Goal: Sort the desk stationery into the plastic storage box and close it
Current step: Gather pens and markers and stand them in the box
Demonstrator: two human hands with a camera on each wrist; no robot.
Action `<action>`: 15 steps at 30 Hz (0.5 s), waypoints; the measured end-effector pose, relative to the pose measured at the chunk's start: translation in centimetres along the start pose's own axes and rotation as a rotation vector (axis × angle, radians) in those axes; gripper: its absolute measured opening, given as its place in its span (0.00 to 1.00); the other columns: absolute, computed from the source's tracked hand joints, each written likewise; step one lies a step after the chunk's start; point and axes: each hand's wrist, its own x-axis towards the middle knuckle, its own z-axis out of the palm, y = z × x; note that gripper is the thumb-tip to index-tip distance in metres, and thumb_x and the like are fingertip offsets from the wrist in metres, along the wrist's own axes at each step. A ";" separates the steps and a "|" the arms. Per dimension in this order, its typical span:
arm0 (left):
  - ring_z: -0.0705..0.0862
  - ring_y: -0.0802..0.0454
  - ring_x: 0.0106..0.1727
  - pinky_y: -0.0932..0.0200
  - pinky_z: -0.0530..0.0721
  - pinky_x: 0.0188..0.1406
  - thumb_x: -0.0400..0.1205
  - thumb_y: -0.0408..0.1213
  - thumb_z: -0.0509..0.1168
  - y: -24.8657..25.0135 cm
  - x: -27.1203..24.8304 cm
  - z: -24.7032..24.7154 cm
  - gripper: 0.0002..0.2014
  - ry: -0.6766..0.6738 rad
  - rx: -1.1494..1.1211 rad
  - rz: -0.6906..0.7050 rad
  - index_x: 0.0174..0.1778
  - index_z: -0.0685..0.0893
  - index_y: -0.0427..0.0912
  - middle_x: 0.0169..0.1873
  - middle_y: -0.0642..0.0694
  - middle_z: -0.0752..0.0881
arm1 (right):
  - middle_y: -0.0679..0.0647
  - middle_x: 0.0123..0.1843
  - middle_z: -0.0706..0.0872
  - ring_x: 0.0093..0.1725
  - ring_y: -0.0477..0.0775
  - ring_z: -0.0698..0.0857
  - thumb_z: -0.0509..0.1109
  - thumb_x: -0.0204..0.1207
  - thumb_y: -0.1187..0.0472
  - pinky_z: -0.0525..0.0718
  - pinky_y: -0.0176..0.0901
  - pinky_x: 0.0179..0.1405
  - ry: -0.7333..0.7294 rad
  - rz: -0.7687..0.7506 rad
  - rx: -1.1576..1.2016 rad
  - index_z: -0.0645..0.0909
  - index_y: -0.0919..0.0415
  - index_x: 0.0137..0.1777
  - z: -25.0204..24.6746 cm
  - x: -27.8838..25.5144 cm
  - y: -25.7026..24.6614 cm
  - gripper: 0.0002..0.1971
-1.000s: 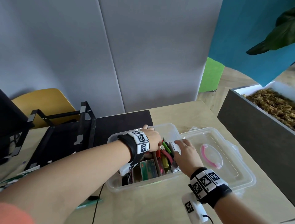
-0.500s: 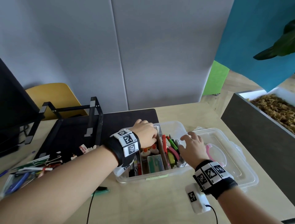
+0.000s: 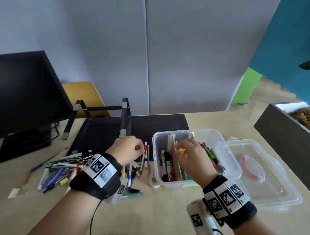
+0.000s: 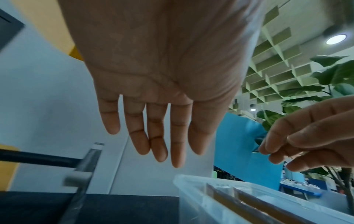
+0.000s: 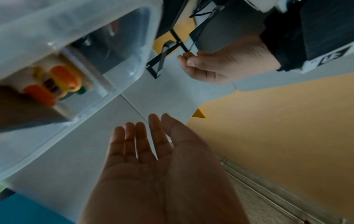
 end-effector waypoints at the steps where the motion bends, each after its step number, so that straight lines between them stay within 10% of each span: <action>1: 0.82 0.52 0.55 0.50 0.77 0.60 0.83 0.46 0.59 -1.1 -0.8 0.0 0.09 -0.014 -0.016 -0.019 0.47 0.85 0.53 0.50 0.53 0.82 | 0.50 0.50 0.82 0.48 0.47 0.78 0.67 0.76 0.62 0.73 0.34 0.50 -0.017 -0.025 0.007 0.85 0.59 0.49 0.6 -0.1 -1.0 0.07; 11: 0.84 0.45 0.54 0.54 0.77 0.52 0.78 0.39 0.60 -10.7 -6.8 3.0 0.08 -0.195 -0.040 -0.217 0.34 0.76 0.53 0.40 0.48 0.80 | 0.50 0.57 0.81 0.54 0.48 0.81 0.63 0.79 0.61 0.73 0.25 0.47 -0.307 -0.054 0.083 0.80 0.57 0.59 8.7 -1.2 -7.9 0.11; 15: 0.81 0.53 0.58 0.42 0.71 0.71 0.79 0.42 0.61 -14.5 -7.8 4.6 0.12 -0.234 -0.109 -0.297 0.30 0.76 0.62 0.43 0.59 0.80 | 0.51 0.59 0.82 0.58 0.52 0.81 0.61 0.79 0.61 0.75 0.33 0.51 -0.435 0.010 0.022 0.79 0.58 0.62 12.0 -1.3 -8.8 0.13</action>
